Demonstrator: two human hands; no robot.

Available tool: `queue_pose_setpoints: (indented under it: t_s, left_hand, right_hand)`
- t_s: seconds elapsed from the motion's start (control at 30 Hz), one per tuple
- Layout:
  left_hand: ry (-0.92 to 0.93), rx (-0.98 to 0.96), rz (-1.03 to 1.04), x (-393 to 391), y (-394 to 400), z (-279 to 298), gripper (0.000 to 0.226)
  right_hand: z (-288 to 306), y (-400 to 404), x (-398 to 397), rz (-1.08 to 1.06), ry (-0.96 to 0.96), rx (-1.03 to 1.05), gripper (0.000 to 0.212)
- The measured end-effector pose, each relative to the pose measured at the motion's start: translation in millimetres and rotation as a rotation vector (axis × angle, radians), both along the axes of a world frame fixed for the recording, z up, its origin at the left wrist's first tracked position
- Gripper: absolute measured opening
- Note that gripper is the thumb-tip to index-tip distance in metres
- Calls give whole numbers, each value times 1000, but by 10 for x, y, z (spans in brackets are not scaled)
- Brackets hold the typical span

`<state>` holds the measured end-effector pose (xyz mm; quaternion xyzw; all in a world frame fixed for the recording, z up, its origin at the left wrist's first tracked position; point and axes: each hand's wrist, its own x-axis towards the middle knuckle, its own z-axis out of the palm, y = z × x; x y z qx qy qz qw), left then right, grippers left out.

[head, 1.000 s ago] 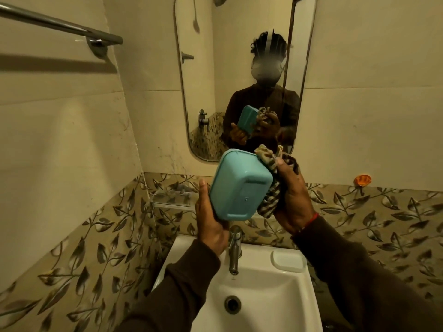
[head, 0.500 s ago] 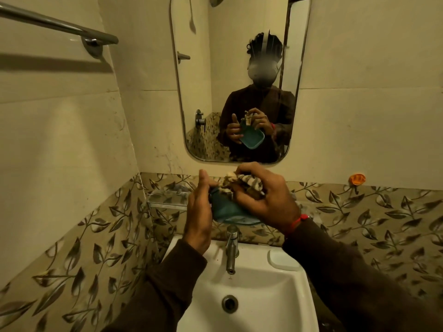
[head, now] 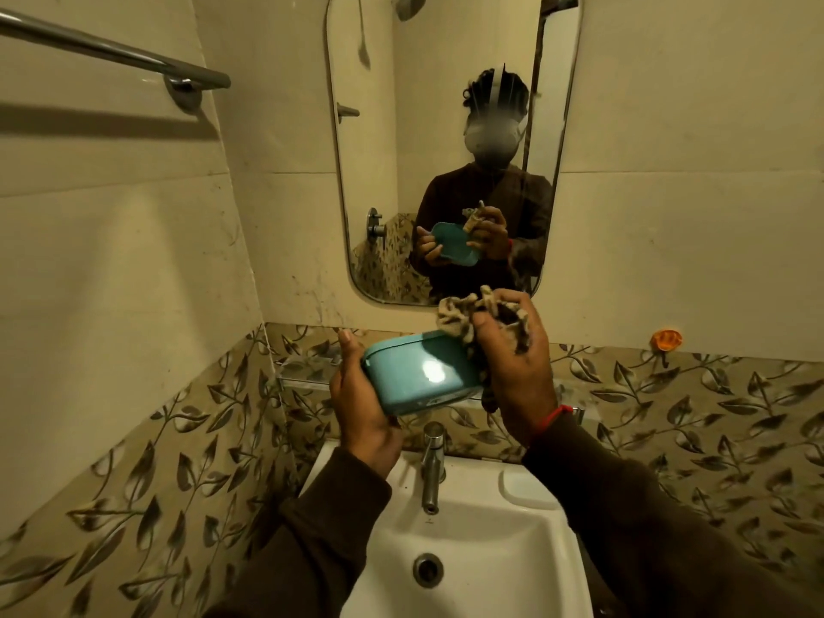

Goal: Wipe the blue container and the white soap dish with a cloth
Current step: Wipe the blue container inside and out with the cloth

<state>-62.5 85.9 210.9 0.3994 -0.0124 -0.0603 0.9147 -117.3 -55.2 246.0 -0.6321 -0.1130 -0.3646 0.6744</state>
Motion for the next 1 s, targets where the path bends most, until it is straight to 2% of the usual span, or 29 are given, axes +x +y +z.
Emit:
queue_pose_setpoints:
  t_s: [0.03,0.1,0.17,0.2,0.27,0.33,0.37,0.47,0.5,0.53,0.6,0.67,0.73,0.8,0.87,0.9,1.0]
  left_hand:
    - [33,-64,-38,-17,-1,-15,79]
    - [72,-176,-87,-22,-27,-63,59]
    - [64,-236,-118,-8,-101,-158,54]
    - [61,-245,-137,-12,-134,-191,55]
    - [45,-185,-171,4,-161,-226,59]
    - [-52,1,-149,69,-71,-225,62]
    - [-148,133,-109,115,-11,-207,60]
    - [-517,627,109,185,56,-188,46]
    - [-593,748,161,198,9,-199,42]
    - [-617,789,194,164,-45,-196,38]
    - [-580,701,243,79,-150,-183,43]
    - [-486,531,247,39,-184,-145,48]
    - [-381,381,209,8,-176,-133,42]
    - [-252,189,123,-28,-160,-132,40]
    - [-112,-13,-38,-69,-175,-132,60]
    - [-93,-93,-93,-89,-191,-136,62]
    - [-107,-283,-159,-98,-197,-185,62]
  right_hand:
    - [16,-7,4,51,16,92,26]
    - [45,-2,9,96,72,220,47]
    - [50,-14,14,92,81,247,57]
    - [52,-30,20,84,57,211,54]
    - [72,-63,8,50,13,86,34]
    - [85,-111,-31,30,-2,-74,16]
    - [86,-141,-57,14,-8,-171,15]
    - [75,-159,-123,-58,-15,-441,20]
    - [71,-133,-122,-82,-27,-523,22]
    - [57,-90,-113,-107,-43,-592,23]
    - [29,18,-83,-136,-65,-604,22]
    - [8,77,-63,-104,-56,-440,17]
    - [-22,84,-64,-12,-31,-217,15]
    - [-38,100,-71,77,-30,-13,19]
    - [-32,152,-75,148,-33,157,31]
    - [-33,177,-75,167,-28,212,35]
    - [-70,163,-67,90,-18,152,26]
